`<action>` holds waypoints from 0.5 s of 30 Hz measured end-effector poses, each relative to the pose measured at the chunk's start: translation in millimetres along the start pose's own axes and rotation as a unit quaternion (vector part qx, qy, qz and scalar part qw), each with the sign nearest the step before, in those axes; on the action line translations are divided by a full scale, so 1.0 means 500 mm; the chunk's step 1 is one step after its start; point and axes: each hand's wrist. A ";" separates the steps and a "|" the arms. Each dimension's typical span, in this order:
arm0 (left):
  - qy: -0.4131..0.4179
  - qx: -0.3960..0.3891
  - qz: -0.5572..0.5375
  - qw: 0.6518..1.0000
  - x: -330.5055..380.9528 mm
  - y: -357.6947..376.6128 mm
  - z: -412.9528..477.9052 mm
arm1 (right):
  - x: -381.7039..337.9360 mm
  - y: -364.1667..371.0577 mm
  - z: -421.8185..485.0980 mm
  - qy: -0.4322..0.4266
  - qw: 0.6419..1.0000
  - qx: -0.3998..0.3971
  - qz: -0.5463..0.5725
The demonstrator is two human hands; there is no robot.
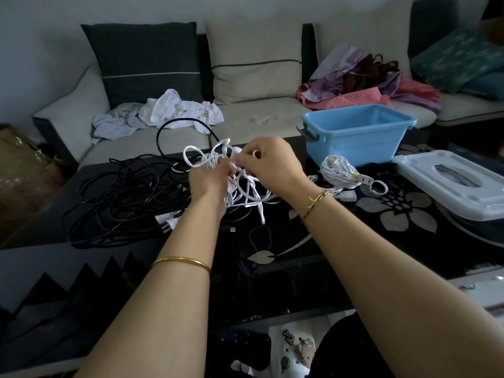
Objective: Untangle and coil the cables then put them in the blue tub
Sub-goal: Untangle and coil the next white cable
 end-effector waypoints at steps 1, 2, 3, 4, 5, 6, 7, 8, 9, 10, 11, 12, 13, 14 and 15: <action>0.005 0.003 0.001 1.000 0.001 0.002 -0.003 | -0.001 0.000 0.001 0.006 0.999 0.037 -0.011; 0.010 0.005 0.007 1.000 0.001 0.004 -0.007 | -0.003 0.000 0.004 0.013 0.997 0.067 -0.035; 0.019 0.006 0.013 1.000 0.001 0.007 -0.011 | -0.004 -0.004 0.005 0.017 0.994 0.079 -0.074; 0.027 0.006 0.021 0.999 -0.001 0.009 -0.013 | -0.004 -0.007 0.007 0.012 0.990 0.073 -0.122; 0.034 0.007 0.031 0.999 -0.003 0.008 -0.012 | -0.004 -0.010 0.007 -0.005 0.983 0.056 -0.176; 0.038 0.010 0.041 0.998 -0.003 0.009 -0.012 | -0.002 -0.012 0.008 -0.031 0.972 0.037 -0.231; 0.038 0.013 0.050 0.998 -0.001 0.008 -0.012 | 0.001 -0.012 0.009 -0.059 0.961 0.017 -0.271; 0.033 0.019 0.054 0.998 0.002 0.007 -0.010 | 0.006 -0.013 0.010 -0.084 0.954 -0.002 -0.289; 0.020 0.024 0.044 0.999 0.004 0.005 -0.007 | 0.011 -0.014 0.010 -0.104 0.954 -0.018 -0.281; -0.002 0.024 0.024 0.999 0.006 0.001 -0.005 | 0.017 -0.018 0.011 -0.117 0.961 -0.032 -0.248; -0.027 0.018 -0.001 0.999 0.006 -0.002 -0.002 | 0.021 -0.023 0.011 -0.125 0.971 -0.043 -0.197; -0.048 0.012 -0.020 0.999 0.006 -0.005 -0.001 | 0.025 -0.030 0.011 -0.127 0.980 -0.053 -0.144; -0.063 0.007 -0.025 0.998 0.006 -0.006 0.001 | 0.027 -0.036 0.010 -0.118 0.987 -0.064 -0.091; -0.077 0.005 -0.031 0.997 0.006 -0.007 0.003 | 0.030 -0.042 0.009 -0.101 0.991 -0.077 -0.036; -0.093 0.003 -0.042 0.995 0.005 -0.008 0.006 | 0.032 -0.048 0.008 -0.079 0.993 -0.091 0.012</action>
Point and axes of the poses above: each hand's wrist, its own z-axis towards the middle knuckle, its own y-axis out of the palm, x = y × z, and after that the axes turned 11 degrees about z, right-handed
